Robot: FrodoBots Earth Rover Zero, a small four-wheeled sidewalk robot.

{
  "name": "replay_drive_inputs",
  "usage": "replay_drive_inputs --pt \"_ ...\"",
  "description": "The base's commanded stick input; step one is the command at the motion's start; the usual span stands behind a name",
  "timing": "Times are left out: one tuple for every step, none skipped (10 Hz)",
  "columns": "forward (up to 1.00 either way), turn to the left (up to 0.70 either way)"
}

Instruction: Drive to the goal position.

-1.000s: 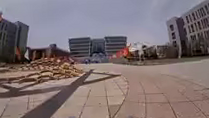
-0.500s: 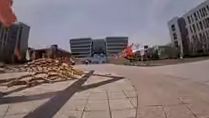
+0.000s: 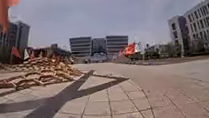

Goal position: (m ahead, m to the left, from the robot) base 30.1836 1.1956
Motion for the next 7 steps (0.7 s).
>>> replay_drive_inputs --pt "1.00 0.00" --pt "1.00 0.00" --pt "1.00 0.00" --pt "1.00 0.00" --pt "1.00 0.00" --pt "1.00 0.00" --pt "1.00 0.00"
